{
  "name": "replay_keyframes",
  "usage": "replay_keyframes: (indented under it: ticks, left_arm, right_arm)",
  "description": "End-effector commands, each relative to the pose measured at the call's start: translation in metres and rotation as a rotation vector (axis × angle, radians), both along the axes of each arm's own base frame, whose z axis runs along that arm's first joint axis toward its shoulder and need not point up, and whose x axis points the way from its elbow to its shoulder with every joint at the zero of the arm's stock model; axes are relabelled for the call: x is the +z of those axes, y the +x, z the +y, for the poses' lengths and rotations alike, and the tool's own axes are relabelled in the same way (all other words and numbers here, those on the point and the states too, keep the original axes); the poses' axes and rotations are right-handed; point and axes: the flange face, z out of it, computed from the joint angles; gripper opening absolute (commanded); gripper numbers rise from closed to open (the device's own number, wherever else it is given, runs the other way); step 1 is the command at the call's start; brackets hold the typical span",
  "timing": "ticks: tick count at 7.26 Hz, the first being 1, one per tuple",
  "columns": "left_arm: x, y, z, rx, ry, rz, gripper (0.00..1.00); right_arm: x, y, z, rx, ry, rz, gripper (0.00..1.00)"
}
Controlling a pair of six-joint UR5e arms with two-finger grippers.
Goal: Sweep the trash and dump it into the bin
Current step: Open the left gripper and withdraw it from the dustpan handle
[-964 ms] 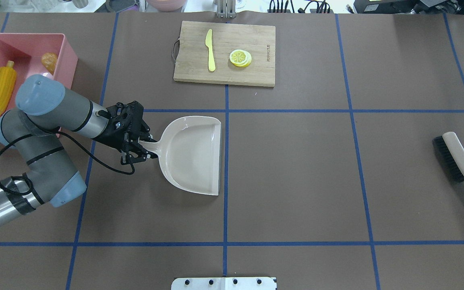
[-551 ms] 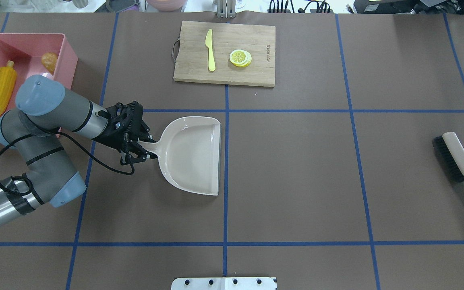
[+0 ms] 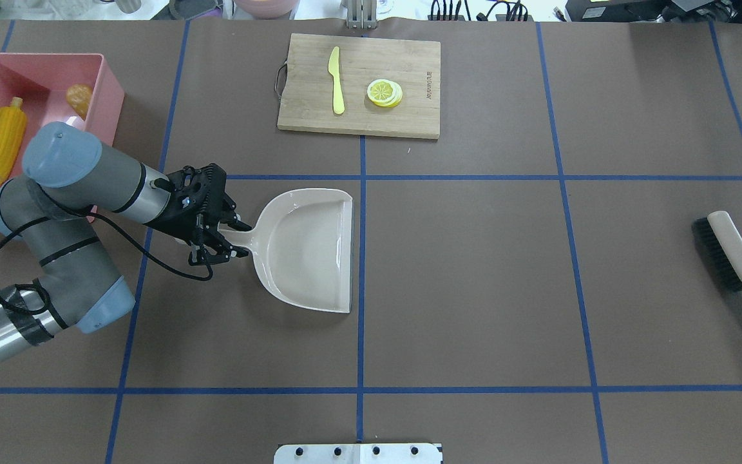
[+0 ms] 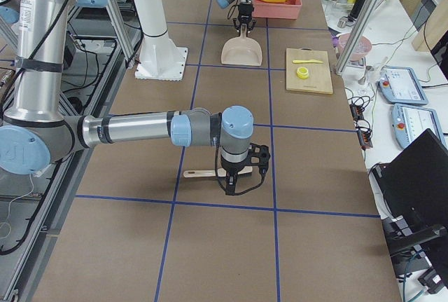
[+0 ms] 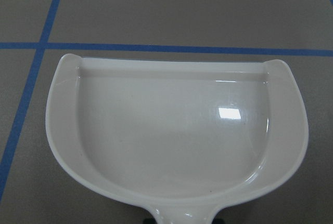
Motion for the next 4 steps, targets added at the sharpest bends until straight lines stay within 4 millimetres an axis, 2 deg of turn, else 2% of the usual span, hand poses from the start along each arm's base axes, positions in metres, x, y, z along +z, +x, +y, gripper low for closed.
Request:
replay_keyframes:
  ticks: [1, 3, 4]
  left_arm:
    - [-0.005, -0.008, 0.004, -0.002, 0.014, 0.015, 0.99]
    - [-0.014, -0.034, 0.020, -0.015, 0.024, 0.035, 0.99]
    - [-0.013, -0.050, 0.012, -0.045, 0.023, 0.030, 0.99]
  right_arm:
    - [-0.001, 0.000, -0.001, 0.000, 0.004, 0.000, 1.00]
    - [-0.001, 0.000, -0.001, 0.001, 0.001, 0.000, 1.00]
    - [0.001, 0.000, 0.000, 0.000, -0.002, 0.000, 1.00]
